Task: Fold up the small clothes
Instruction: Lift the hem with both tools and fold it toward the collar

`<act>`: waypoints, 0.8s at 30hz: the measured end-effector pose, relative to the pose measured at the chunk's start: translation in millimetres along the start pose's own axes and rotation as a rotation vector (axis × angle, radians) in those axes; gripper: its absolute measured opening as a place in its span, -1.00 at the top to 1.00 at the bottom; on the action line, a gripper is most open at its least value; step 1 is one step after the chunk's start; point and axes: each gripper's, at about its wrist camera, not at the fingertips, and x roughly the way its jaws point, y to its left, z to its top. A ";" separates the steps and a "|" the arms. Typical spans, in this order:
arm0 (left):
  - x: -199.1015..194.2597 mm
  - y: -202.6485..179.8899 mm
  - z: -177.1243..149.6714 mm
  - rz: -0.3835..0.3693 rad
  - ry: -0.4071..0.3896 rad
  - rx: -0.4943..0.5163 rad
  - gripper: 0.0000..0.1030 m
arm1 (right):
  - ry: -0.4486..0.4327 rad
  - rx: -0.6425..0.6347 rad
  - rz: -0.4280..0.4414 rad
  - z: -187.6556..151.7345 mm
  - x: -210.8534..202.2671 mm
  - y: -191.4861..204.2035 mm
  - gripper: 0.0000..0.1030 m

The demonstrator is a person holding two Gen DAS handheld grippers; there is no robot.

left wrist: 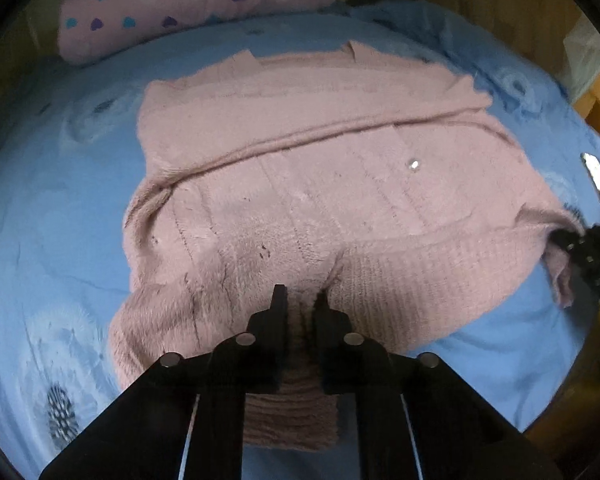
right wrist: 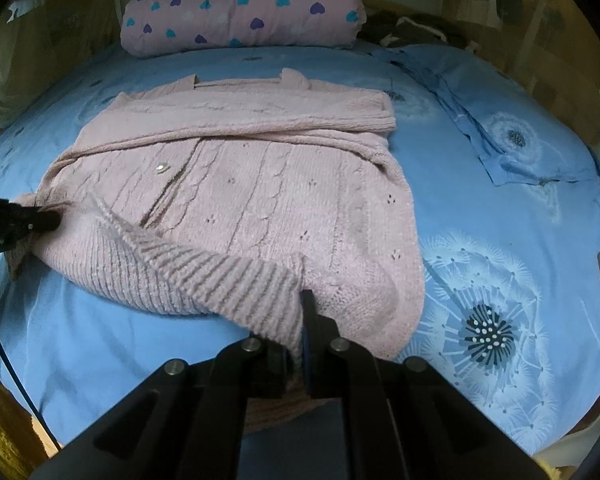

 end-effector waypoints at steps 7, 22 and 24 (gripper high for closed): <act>-45.1 6.6 3.1 0.099 -0.171 -0.079 0.93 | -0.069 0.012 0.003 19.2 -13.4 -3.6 0.90; -72.2 26.2 97.1 0.233 -0.396 -0.140 0.93 | -0.232 -0.123 -0.106 142.8 -16.6 6.2 0.91; -69.5 32.8 111.5 0.241 -0.410 -0.154 0.93 | -0.248 -0.135 -0.132 167.0 -9.3 6.2 0.91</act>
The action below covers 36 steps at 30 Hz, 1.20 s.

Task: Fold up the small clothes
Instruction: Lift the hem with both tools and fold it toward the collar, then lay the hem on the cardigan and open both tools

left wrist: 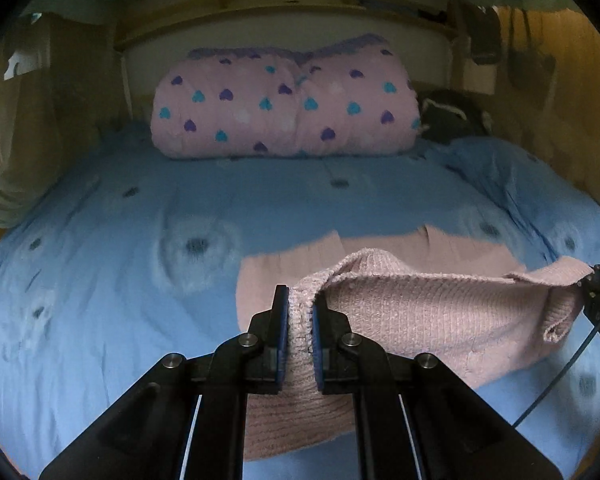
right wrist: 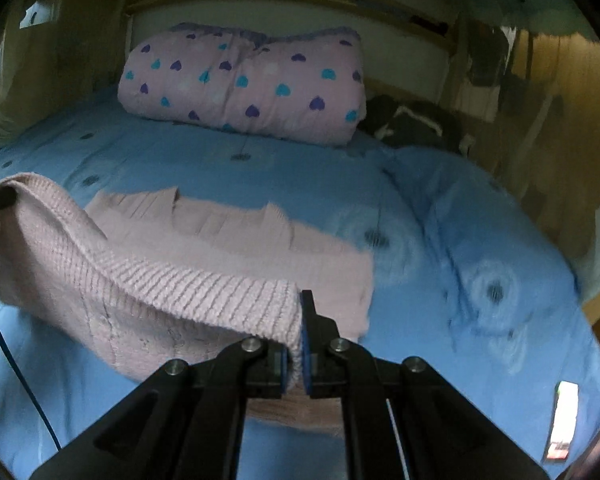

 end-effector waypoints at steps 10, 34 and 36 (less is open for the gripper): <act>107.5 5.4 40.0 0.048 0.047 -0.023 0.93 | 0.056 -0.046 -0.063 55.9 105.8 4.2 0.91; 184.2 23.8 30.6 -0.021 0.325 -0.036 0.57 | 0.225 0.131 0.131 29.6 171.1 -42.2 -0.10; 174.1 25.8 34.0 -0.021 0.329 -0.024 0.56 | 0.221 0.138 0.145 25.7 159.3 -46.9 -0.10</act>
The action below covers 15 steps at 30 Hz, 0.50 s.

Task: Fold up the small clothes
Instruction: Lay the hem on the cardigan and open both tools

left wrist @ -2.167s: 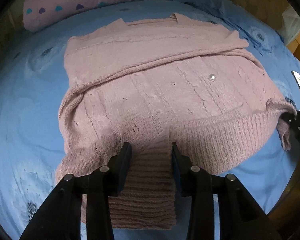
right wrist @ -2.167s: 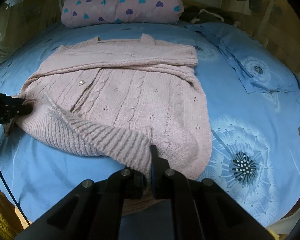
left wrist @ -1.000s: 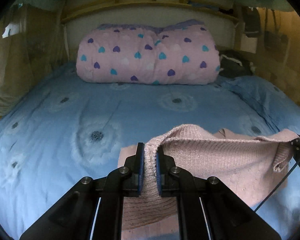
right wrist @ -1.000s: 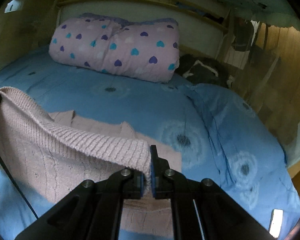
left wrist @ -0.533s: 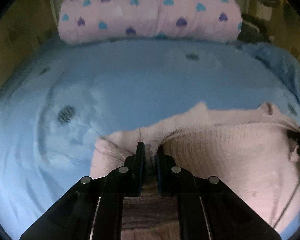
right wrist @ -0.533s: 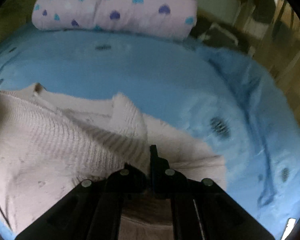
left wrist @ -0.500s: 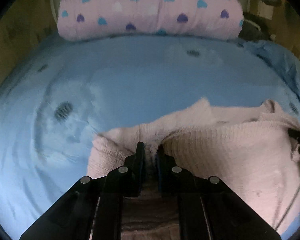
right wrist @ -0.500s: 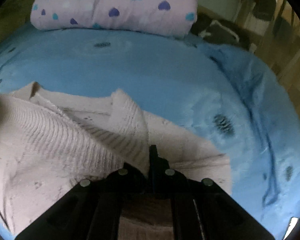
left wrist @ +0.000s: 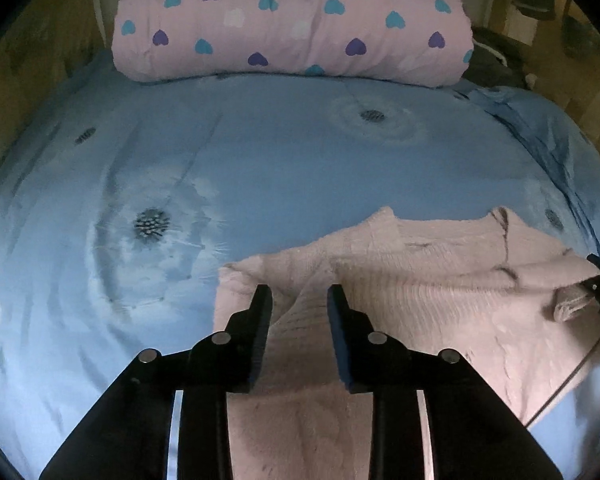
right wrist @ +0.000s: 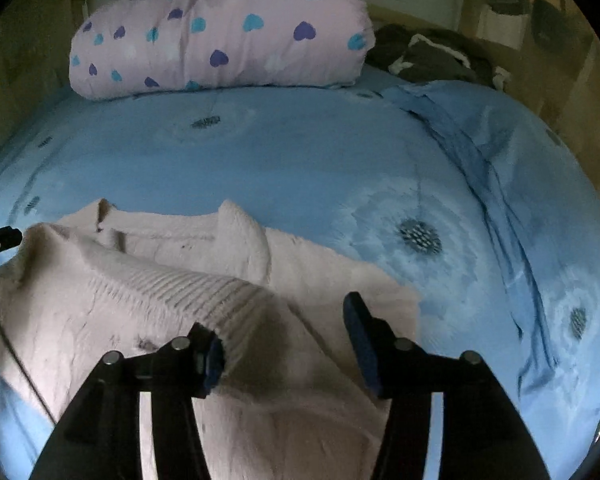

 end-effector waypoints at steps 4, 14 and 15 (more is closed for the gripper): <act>-18.6 4.0 -4.6 -0.006 0.003 0.010 0.56 | -0.007 -0.011 0.027 -9.6 -16.2 0.3 -0.14; -35.9 -1.1 -46.1 -0.070 0.042 0.059 0.56 | -0.057 0.009 0.082 -30.5 -34.1 2.0 -0.36; -33.1 -4.3 -48.3 -0.070 0.047 0.078 0.56 | -0.039 0.004 0.099 -31.8 -31.6 1.4 -0.36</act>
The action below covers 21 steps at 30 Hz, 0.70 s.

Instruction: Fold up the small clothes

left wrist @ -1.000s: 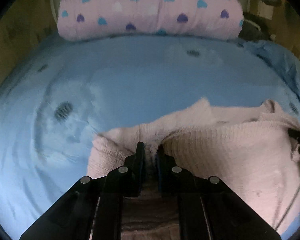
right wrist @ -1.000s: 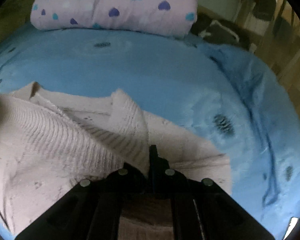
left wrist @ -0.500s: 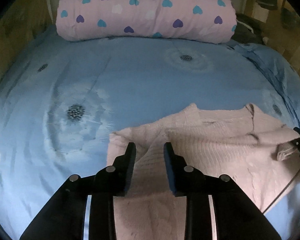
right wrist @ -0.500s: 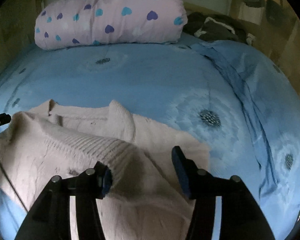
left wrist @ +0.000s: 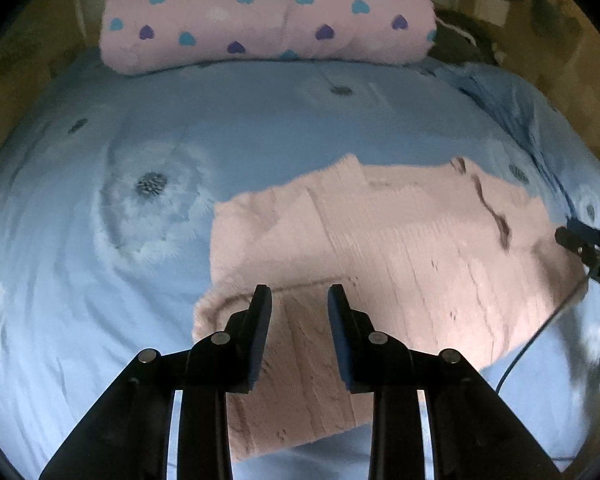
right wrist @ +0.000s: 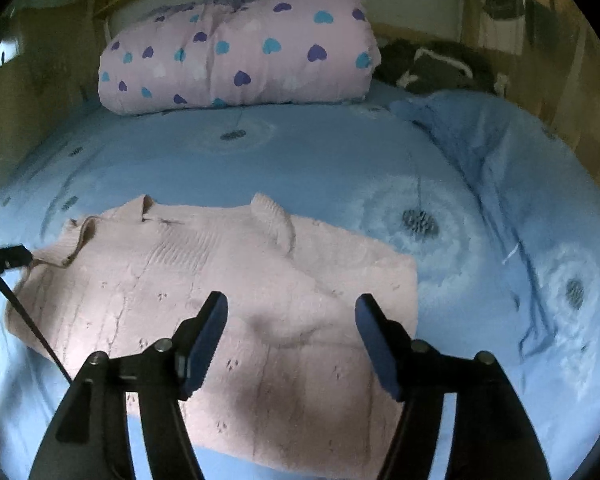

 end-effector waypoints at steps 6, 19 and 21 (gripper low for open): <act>22.0 -19.4 -4.3 -0.025 0.053 0.090 0.56 | 0.053 -0.104 0.016 -13.9 17.6 8.6 -0.36; 43.6 -17.5 14.3 0.069 -0.010 0.123 1.00 | 0.063 -0.169 -0.050 -8.7 47.6 10.1 -0.17; 42.4 -11.7 20.2 0.071 -0.035 0.095 1.00 | 0.057 -0.154 -0.050 -5.1 49.6 7.4 0.02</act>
